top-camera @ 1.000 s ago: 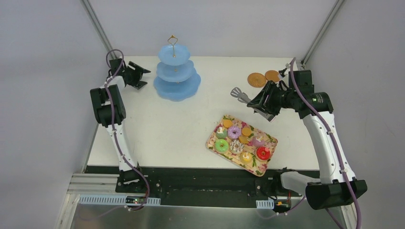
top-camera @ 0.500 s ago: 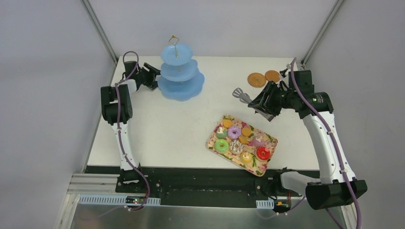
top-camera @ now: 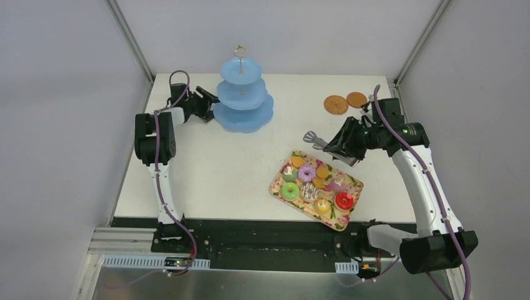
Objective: Serve the afternoon tea
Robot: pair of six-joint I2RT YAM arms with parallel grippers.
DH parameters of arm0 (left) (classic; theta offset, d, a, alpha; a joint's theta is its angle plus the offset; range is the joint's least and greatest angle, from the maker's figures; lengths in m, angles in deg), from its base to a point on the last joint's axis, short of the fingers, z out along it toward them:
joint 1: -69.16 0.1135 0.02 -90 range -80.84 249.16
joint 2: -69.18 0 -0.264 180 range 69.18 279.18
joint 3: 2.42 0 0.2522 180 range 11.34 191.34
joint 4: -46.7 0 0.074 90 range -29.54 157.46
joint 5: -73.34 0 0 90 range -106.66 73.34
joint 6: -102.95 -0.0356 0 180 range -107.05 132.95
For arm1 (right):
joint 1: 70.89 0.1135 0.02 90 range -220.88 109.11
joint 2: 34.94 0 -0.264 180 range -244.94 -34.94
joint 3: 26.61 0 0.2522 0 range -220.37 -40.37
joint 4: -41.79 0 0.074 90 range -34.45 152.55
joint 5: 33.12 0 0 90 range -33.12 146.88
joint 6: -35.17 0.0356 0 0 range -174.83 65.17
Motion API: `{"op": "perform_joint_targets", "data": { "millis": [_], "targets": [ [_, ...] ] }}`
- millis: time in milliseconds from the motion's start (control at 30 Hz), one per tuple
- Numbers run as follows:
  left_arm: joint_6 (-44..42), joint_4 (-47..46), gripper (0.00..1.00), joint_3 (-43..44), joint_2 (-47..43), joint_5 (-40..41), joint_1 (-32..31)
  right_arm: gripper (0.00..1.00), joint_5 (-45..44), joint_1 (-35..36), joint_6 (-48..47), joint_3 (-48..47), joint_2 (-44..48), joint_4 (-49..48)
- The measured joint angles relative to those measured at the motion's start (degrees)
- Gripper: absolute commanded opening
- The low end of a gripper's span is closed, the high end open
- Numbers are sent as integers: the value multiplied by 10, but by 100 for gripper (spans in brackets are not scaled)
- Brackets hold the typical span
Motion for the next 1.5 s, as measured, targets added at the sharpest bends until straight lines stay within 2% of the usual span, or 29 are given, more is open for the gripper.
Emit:
{"op": "perform_joint_targets", "data": {
  "millis": [133,300,600,800,1000,1333,1500],
  "targets": [
    [-3,0,69,-38,-25,0,-11,47,-1,0,-5,14,-2,23],
    [-11,17,76,-62,-49,0,-19,47,0,0,-14,15,-3,46],
    [-96,188,88,-70,-131,50,-13,46,-12,0,-41,21,-3,98],
    [-141,276,89,-118,-271,96,3,46,-20,0,-47,42,6,112],
    [-173,327,89,-175,-396,119,0,44,-19,0,-48,50,20,127],
    [-192,391,89,-236,-483,123,-83,42,16,0,-48,69,49,142],
    [-192,407,89,-238,-510,123,-95,42,-2,0,-40,70,51,160]
  ]
}}
